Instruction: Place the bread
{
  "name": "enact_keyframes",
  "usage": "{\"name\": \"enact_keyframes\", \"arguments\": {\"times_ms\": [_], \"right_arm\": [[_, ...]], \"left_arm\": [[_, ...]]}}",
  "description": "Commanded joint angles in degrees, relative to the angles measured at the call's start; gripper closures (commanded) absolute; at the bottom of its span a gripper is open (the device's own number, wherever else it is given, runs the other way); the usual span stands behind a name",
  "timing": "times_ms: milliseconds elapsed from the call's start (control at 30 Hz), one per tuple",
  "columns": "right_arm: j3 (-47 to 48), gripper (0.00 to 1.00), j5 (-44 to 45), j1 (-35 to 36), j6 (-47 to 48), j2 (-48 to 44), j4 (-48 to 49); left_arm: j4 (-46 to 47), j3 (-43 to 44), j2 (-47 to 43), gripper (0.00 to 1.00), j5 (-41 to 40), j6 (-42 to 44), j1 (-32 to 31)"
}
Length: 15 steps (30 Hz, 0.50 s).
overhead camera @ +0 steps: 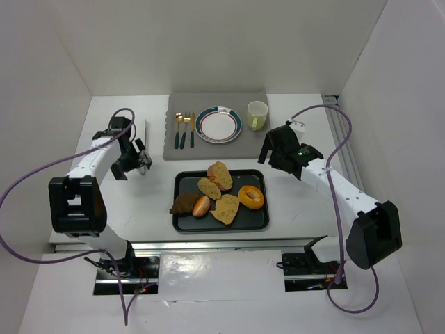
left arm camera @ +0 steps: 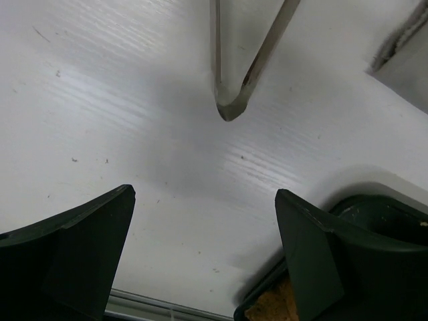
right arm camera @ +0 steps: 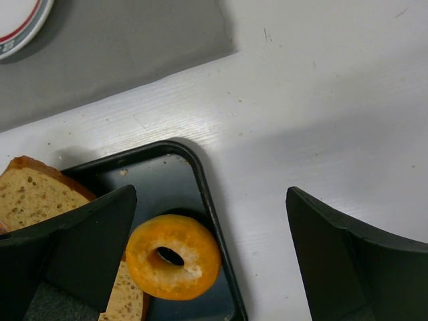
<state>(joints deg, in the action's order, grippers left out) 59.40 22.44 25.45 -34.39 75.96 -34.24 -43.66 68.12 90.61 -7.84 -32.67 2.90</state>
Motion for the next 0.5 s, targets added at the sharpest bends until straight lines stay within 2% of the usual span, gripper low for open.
{"name": "enact_keyframes", "arguments": {"times_ms": [0, 233, 467], "right_arm": [[1.1, 0.0, -0.7, -0.3, 1.2, -0.3, 3.3], [0.5, 0.0, -1.8, -0.8, 2.3, -0.3, 4.4], [-0.6, 0.0, -2.9, -2.4, 2.8, -0.3, 4.4]], "left_arm": [[1.8, 1.2, 4.8, 0.0, -0.5, -1.4, -0.2], [3.2, 12.1, 17.5, 0.02, -3.1, -0.1, -0.2], [1.8, 26.5, 29.6, 0.07, -1.3, 1.5, 0.9]]}}
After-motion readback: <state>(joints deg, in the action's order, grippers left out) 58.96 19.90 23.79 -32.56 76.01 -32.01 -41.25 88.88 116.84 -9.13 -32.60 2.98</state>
